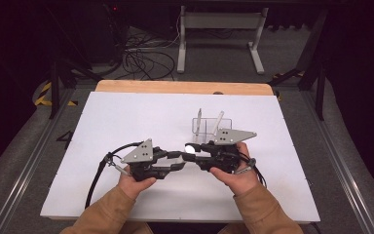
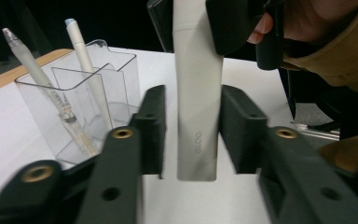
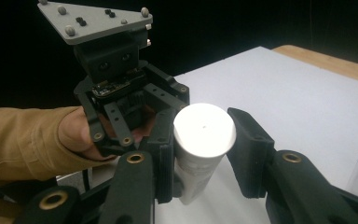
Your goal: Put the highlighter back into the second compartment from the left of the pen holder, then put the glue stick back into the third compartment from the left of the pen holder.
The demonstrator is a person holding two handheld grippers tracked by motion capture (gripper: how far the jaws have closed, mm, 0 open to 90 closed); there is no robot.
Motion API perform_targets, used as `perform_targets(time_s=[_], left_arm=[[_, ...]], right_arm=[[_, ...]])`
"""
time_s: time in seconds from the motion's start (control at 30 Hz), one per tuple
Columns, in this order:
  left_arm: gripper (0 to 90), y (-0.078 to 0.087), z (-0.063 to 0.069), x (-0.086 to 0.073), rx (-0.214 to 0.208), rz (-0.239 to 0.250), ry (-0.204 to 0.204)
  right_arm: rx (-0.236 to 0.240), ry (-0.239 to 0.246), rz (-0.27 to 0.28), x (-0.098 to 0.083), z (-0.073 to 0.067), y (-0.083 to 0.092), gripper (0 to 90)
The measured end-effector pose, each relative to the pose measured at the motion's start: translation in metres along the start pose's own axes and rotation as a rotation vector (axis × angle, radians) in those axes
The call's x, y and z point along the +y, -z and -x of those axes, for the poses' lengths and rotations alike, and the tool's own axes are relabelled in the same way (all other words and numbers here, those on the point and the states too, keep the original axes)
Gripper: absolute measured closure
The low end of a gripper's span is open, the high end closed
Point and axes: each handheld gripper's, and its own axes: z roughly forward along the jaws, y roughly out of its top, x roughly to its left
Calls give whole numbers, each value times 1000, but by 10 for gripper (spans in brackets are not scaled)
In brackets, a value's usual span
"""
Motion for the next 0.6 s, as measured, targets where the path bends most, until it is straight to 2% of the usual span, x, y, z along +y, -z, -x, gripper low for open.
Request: perform_targets(time_s=[0.1,0.23,0.37,0.6], left_arm=[[497,5,0,1,28,0,18],[390,15,2,3,101,-13,-6],[344,27,2,1,143,3,12],[311,48,0,-5,223,-5,9]], right_arm=[[-9,4,17,2,0,4,647],[-30,11,34,6,2,12,646],[-57,24,53,12,4,22,647],[-106,44,64,22,9,36,646]])
